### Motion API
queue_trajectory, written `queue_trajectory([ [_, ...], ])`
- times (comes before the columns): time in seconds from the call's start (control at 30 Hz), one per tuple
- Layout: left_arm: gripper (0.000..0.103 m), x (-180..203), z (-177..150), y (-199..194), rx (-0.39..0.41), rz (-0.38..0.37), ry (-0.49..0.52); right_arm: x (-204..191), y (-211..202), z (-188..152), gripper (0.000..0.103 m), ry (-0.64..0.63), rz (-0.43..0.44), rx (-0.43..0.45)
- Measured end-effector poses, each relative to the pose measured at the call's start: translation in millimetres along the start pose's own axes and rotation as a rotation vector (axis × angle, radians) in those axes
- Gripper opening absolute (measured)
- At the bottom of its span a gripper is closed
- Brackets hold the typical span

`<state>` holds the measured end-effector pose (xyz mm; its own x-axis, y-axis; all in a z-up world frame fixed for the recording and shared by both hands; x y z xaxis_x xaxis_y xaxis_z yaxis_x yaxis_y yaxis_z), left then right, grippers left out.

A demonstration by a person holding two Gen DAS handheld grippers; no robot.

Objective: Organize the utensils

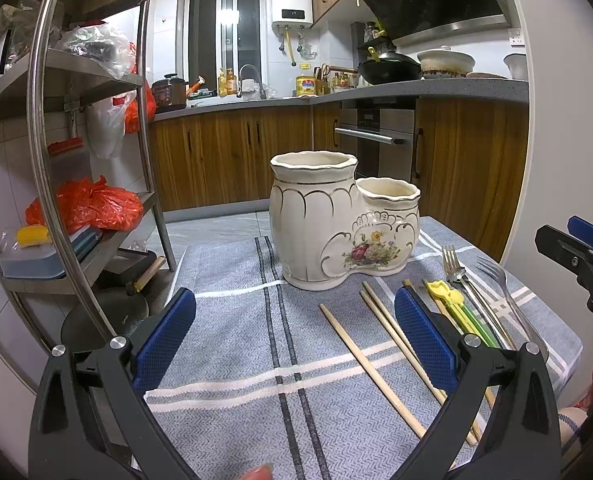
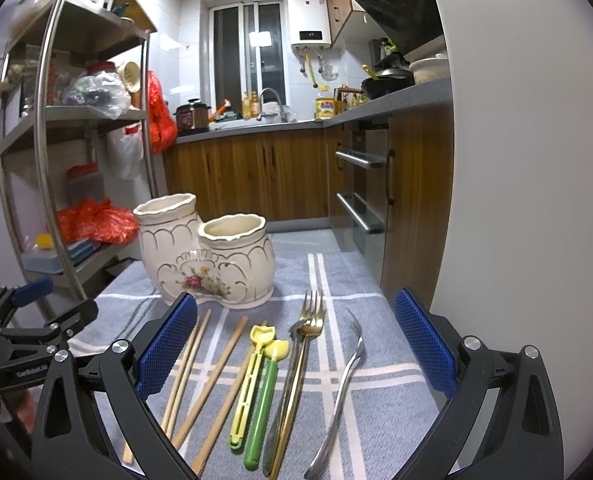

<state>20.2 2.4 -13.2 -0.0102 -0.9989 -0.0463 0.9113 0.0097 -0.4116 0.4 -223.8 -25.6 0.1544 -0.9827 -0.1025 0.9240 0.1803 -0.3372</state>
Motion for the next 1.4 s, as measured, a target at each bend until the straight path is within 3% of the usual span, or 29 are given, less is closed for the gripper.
queue_trajectory([
  [1.4, 0.098, 3.7, -1.3, 1.8, -0.004, -0.009, 0.012, 0.6, 0.2, 0.8, 0.098, -0.002, 0.004, -0.008],
])
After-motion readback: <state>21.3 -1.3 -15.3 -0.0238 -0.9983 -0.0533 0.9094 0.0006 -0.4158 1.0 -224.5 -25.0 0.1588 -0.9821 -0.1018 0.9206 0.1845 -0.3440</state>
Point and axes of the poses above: each gripper's, at about its wrist camera, not at the fingertips, and y roughly the way its jaws point, x to its right, z to its top, the point moved 2 cm from there along y, roughly the way its jaws point, and after that the axes turned 1 degree about z, right-handed, at the moved point
